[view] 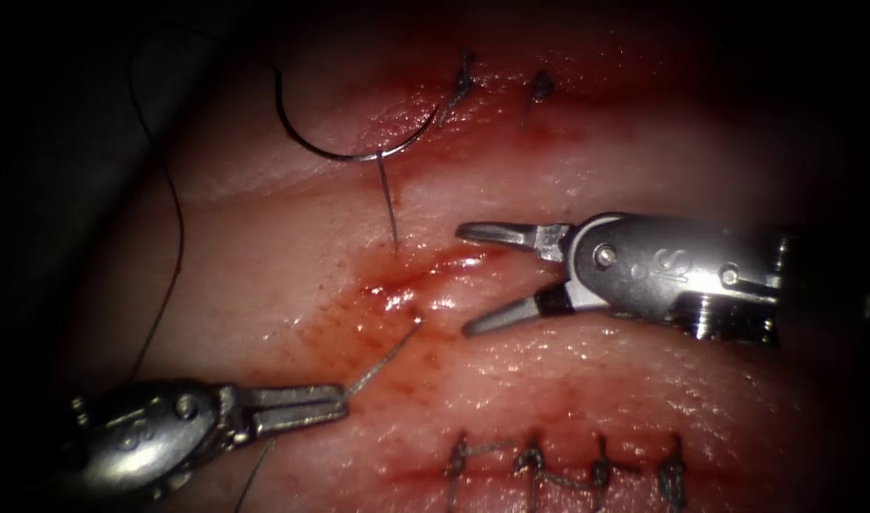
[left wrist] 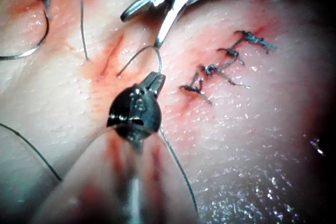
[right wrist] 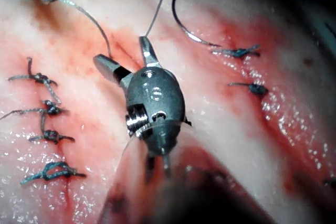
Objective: Wound Closure
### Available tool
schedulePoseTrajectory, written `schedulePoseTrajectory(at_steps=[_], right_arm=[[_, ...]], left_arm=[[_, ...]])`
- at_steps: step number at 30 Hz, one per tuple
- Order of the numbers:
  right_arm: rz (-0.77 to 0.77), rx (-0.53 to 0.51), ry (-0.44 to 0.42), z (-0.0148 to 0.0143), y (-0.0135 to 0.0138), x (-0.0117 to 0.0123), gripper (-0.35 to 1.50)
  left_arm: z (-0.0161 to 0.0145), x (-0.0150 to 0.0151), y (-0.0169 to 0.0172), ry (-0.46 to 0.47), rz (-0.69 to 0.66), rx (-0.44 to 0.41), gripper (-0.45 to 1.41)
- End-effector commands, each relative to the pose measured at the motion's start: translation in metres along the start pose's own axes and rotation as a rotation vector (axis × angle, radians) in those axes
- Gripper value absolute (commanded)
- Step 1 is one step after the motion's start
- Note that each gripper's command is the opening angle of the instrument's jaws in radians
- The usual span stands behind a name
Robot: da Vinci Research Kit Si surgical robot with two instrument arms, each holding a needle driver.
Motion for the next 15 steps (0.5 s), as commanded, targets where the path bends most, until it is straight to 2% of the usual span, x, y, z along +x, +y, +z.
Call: schedulePoseTrajectory(at_steps=[1,5,15], right_arm=[[-0.036,0.009,0.001,0.0009,-0.0006,0.0002,0.86],[-0.131,0.025,-0.013,0.0008,-0.0014,0.0013,0.89],[-0.252,-0.073,-0.068,0.0016,-0.0016,0.0029,0.86]], left_arm=[[0.001,-0.0003,-0.0002,-0.003,0.006,0.003,-0.45],[0.0018,0.0,-0.0011,-0.013,0.032,0.032,-0.45],[0.0028,-0.0001,-0.0022,-0.035,0.052,0.065,-0.45]])
